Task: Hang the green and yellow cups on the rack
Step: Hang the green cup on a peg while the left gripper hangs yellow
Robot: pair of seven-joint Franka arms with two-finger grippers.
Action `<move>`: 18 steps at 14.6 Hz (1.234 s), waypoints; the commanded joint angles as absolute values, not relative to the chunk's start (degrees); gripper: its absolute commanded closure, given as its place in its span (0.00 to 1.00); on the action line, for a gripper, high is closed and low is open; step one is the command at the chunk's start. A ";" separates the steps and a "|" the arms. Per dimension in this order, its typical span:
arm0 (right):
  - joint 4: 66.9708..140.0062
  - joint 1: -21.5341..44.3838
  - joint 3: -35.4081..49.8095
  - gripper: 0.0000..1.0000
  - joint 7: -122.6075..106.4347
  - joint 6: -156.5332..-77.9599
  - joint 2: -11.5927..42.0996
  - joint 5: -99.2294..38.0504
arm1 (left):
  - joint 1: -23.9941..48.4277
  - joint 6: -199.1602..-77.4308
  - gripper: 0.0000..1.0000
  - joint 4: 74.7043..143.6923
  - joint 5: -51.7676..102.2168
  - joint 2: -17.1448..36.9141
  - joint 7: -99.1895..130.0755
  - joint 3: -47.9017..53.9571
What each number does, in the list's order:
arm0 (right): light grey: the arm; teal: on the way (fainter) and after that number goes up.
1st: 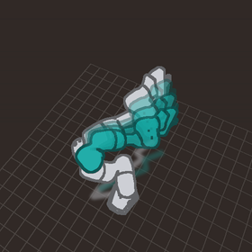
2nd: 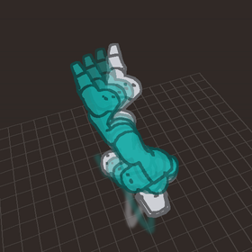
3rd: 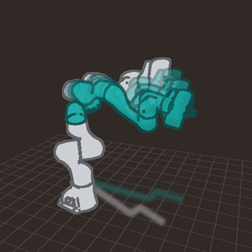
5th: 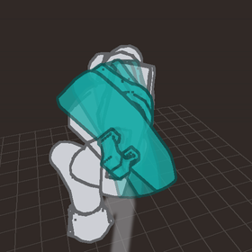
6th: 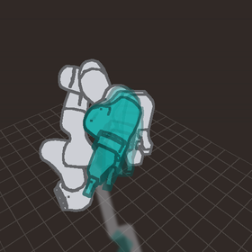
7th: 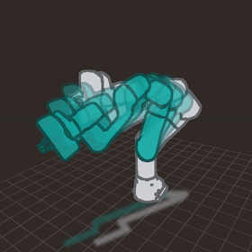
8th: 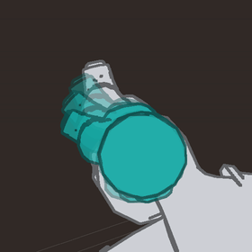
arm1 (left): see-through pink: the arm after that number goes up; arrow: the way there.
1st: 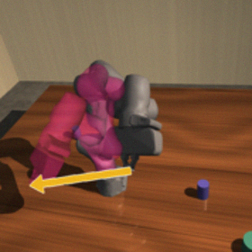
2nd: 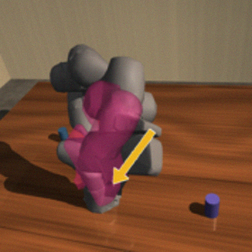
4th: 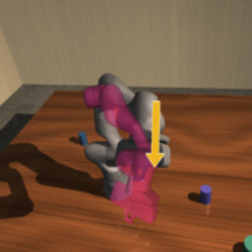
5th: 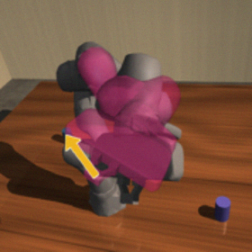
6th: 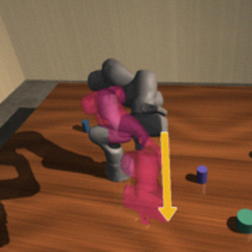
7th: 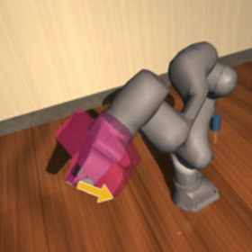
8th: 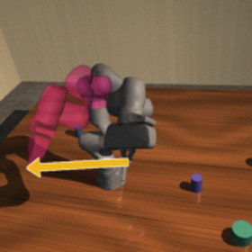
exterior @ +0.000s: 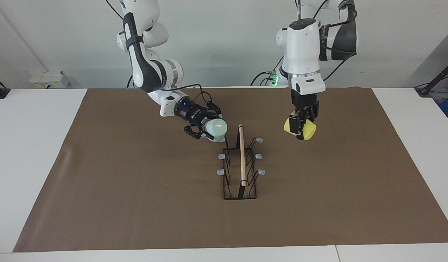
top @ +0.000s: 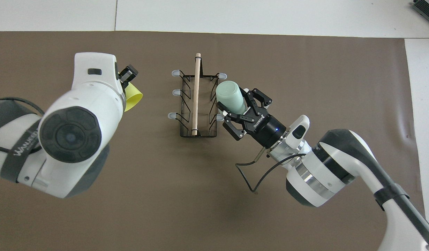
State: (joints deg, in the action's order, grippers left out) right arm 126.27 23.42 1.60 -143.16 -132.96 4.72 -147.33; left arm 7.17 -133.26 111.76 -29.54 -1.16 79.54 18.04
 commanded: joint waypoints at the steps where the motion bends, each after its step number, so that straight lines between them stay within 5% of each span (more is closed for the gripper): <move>1: 126.91 24.96 1.93 1.00 -146.69 -135.61 5.01 -153.02 | 7.03 -138.60 1.00 119.08 -37.85 -5.36 85.32 19.76; 10: 126.39 26.19 1.93 1.00 -147.21 -132.01 8.61 -152.84 | 7.03 -134.74 1.00 123.75 -73.35 -3.43 120.02 27.24; 18: 126.39 26.02 1.85 1.00 -151.70 -131.31 9.05 -152.75 | 7.12 -130.79 1.00 122.70 -82.95 1.66 123.99 30.85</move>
